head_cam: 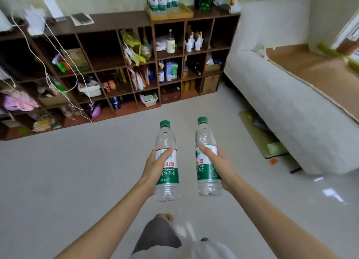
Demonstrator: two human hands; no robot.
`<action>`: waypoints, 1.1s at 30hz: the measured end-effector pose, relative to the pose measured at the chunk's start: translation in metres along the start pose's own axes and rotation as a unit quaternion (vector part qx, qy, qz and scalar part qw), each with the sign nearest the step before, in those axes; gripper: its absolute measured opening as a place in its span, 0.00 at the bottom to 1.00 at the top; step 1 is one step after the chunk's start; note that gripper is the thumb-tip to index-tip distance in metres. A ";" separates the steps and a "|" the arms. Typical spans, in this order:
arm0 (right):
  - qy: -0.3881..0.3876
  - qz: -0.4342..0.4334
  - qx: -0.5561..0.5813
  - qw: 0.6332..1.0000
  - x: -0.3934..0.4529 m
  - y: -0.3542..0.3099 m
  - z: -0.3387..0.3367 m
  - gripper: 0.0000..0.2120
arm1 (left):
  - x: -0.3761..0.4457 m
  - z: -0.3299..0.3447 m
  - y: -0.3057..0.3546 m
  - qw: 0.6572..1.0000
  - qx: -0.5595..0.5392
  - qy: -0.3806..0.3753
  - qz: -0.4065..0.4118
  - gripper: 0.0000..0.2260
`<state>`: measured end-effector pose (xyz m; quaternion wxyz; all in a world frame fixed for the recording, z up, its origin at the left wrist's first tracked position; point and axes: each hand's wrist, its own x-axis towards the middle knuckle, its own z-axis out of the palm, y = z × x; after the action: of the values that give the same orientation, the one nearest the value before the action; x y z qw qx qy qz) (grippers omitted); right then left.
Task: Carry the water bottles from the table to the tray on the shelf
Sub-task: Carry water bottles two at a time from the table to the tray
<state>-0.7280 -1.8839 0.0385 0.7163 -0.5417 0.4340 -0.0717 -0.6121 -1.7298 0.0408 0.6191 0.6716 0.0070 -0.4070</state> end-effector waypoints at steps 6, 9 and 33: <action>0.006 -0.052 -0.044 0.998 0.155 -0.105 0.025 0.19 | 0.157 0.010 0.101 0.999 -0.006 0.020 0.042 0.15; 0.016 -0.057 -0.030 0.998 0.220 -0.162 0.038 0.18 | 0.225 0.016 0.160 0.998 -0.007 0.015 0.055 0.16; -0.044 -0.122 -0.041 0.991 0.746 -0.551 0.082 0.37 | 0.720 0.127 0.550 0.964 0.091 0.103 0.227 0.38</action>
<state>-0.0111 -2.4747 0.0977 0.6979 -0.6221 0.3352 -0.1166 0.0833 -2.3206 0.1078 0.6276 0.7473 -0.1190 -0.1830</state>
